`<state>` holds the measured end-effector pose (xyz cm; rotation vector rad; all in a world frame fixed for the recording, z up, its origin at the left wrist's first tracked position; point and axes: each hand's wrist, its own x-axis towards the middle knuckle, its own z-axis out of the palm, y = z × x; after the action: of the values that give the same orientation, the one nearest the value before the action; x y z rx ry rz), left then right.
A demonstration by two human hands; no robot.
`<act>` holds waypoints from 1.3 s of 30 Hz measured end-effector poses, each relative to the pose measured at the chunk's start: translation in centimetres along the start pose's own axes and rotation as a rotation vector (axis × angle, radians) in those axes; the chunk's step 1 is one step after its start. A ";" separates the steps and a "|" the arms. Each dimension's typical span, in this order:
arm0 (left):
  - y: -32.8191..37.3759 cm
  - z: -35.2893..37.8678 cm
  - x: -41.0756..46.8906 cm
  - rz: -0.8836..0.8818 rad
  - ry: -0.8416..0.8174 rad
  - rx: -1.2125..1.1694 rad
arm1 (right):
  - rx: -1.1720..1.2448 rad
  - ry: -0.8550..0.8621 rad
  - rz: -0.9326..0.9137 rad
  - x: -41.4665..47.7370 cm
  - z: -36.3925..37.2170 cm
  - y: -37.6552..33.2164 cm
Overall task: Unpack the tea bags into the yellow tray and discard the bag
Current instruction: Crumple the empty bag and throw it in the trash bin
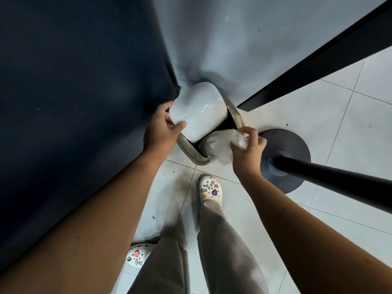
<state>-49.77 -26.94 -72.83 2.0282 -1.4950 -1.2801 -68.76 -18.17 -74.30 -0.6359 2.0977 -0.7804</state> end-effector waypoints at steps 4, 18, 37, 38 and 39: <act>0.3 0.0 -0.1 0.004 -0.007 0.005 | -0.153 -0.014 -0.174 -0.2 -1.8 0.5; 1.4 0.4 -0.3 0.039 0.008 0.029 | -0.641 -0.517 -0.487 0.7 -0.1 2.0; 0.3 0.2 0.6 0.028 -0.007 0.123 | -0.846 -0.649 -0.279 2.3 1.2 2.2; 0.2 0.2 0.6 0.027 -0.013 0.140 | -0.815 -0.641 -0.274 2.4 1.0 2.1; 0.2 0.2 0.7 0.024 -0.016 0.162 | -0.723 -0.580 -0.299 2.4 0.8 1.9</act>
<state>-50.03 -27.56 -73.13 2.0961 -1.6744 -1.2038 -69.78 -18.69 -77.29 -1.3954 1.7119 0.0705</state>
